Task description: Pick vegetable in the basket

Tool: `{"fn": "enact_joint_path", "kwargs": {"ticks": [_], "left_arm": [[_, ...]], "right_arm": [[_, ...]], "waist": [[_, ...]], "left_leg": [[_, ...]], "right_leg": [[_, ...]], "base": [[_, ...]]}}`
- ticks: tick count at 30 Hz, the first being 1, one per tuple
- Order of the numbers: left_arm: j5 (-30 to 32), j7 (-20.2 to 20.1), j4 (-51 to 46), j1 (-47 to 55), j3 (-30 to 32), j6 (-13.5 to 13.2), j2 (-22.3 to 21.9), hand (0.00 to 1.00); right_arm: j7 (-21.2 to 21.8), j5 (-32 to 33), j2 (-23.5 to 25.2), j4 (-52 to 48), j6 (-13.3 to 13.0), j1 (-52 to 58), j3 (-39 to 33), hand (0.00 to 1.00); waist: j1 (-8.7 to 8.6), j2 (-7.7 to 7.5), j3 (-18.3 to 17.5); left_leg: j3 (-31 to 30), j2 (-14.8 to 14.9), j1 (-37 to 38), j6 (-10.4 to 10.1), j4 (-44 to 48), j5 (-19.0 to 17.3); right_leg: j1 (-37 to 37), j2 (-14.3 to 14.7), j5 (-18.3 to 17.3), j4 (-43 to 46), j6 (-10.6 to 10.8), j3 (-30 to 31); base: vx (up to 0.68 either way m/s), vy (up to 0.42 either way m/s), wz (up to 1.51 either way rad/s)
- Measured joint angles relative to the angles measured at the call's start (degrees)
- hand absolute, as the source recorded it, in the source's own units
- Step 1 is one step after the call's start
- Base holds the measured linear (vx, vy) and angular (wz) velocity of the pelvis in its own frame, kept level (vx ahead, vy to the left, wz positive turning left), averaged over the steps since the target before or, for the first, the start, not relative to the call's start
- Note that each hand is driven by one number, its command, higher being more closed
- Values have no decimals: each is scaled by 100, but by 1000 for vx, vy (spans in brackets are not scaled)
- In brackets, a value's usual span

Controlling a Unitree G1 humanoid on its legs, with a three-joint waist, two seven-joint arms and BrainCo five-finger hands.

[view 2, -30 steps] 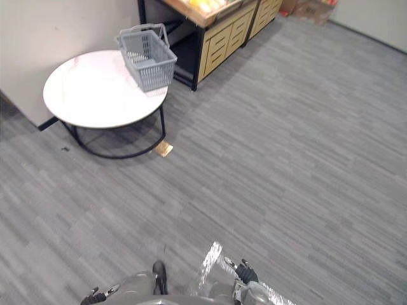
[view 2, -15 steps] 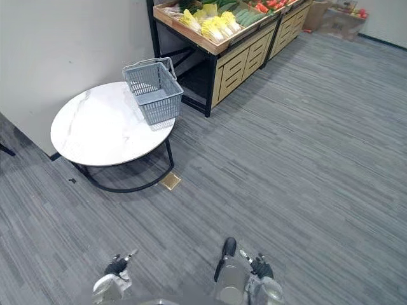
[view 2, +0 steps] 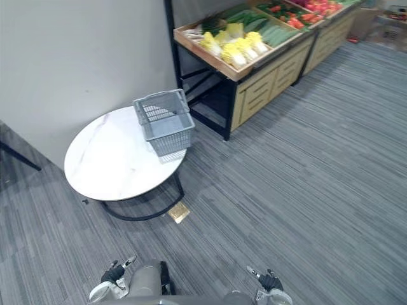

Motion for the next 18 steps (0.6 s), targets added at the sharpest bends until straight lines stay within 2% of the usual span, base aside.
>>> {"fn": "enact_joint_path", "kwargs": {"ticks": [1, 2, 3, 4, 6, 7, 8, 10, 11, 12, 13, 14, 15, 16, 17, 18], "left_arm": [[27, -15, -4, 117, 156, 12, -5, 0], [51, -14, -5, 176, 224, 22, -14, 0], [130, -12, -39, 306, 439, 58, 32, 0], [149, 1, -114, 363, 493, 49, 56, 0], [162, -4, -142, 366, 541, 75, 49, 0], [173, -11, -94, 390, 537, 100, 99, 0], [174, -9, -36, 392, 512, 111, 127, 0], [173, -4, 24, 391, 350, 132, 207, 0], [174, 1, 59, 408, 240, 140, 308, 0], [178, 9, 64, 434, 93, 161, 347, 0], [176, 22, 59, 446, -9, 182, 401, 0], [174, 39, 60, 453, -91, 184, 431, 0], [166, 61, 65, 492, -197, 180, 478, 0], [107, 72, 40, 461, -306, 164, 506, 0], [105, 79, 32, 413, -319, 164, 501, 0], [105, 100, -23, 333, -342, 140, 467, 0]], "right_arm": [[-7, -2, 73, -98, -15, -59, 25, 0], [-10, -4, 149, -170, -26, -55, 42, 0], [-19, -2, 306, -238, -59, -62, 142, 0], [-15, -2, 465, -271, -91, -74, 270, 0], [-8, -2, 618, -269, -101, -100, 298, 0], [13, -9, 721, -253, -100, -104, 296, 0], [15, -9, 727, -251, -104, -110, 295, 0], [17, -11, 701, -190, -124, -126, 297, 0], [14, -13, 650, -116, -107, -115, 309, 0], [13, -7, 630, -86, -110, -63, 312, 0], [7, -5, 592, -115, -129, -51, 350, 0], [0, -5, 525, -143, -121, -31, 496, 0], [1, -7, 432, -151, -123, 5, 718, 0], [4, -8, 395, -189, -147, 51, 807, 0], [-4, -8, 389, -201, -170, 47, 824, 0], [-16, -9, 380, -204, -200, 5, 857, 0]], "waist": [[20, -17, 7], [78, -97, -4], [151, -262, -91], [194, -482, -92], [340, -557, -59], [347, -618, -91], [346, -631, -116], [285, -680, -170], [283, -738, -198], [243, -732, -184], [168, -726, -175], [56, -734, -177], [-38, -734, -176], [-45, -734, -176], [-61, -732, -174], [-81, -714, -176]], "left_leg": [[16, -61, -20, 94, -941, 526], [98, -83, -8, 87, -992, 809], [352, -228, -8, 363, -941, 940], [460, -290, -147, 473, -603, 642], [513, -264, -228, 628, -119, 342], [646, -324, -106, 825, 129, 104], [641, -383, 3, 837, 48, 22], [580, -581, 374, 790, -322, -153], [540, -738, 694, 710, -599, -257], [459, -827, 990, 682, -803, -288], [366, -925, 1285, 663, -981, -314], [245, -988, 1612, 665, -1145, -338], [122, -1060, 1987, 656, -1353, -360], [29, -1118, 2298, 674, -1480, -349], [-40, -1136, 2404, 672, -1527, -350], [-196, -1145, 2566, 663, -1602, -346]], "right_leg": [[91, -37, -107, -20, 166, 4], [109, -116, -155, 4, 238, 46], [115, -305, -252, 37, 173, 103], [59, -402, -101, 32, 20, 240], [138, -468, 226, 43, 103, 494], [219, -566, 553, 329, 167, 784], [119, -629, 629, 628, 150, 889], [-373, -856, 945, 1910, 246, 1191], [-846, -1044, 1490, 2971, 232, 1482], [-1193, -1149, 1865, 3882, 333, 1674], [-1579, -1174, 1804, 4870, 327, 1773], [-1840, -1157, 1622, 5568, 220, 1763], [-2088, -1103, 1244, 6082, 150, 1614], [-2306, -1128, 725, 6178, 97, 1303], [-2384, -1161, 468, 6045, 56, 1067], [-2507, -1172, 109, 5523, -72, 617]], "base": [[460, 240, -4], [464, 250, -17], [571, 239, -9], [576, 235, -1], [544, 264, 12], [488, 286, 27], [455, 279, 37], [350, 209, 23], [353, 191, 24], [357, 174, 29], [382, 141, 45], [390, 98, 63], [470, 91, 75], [392, 48, 70], [395, -3, 75], [388, -56, 83]]}}
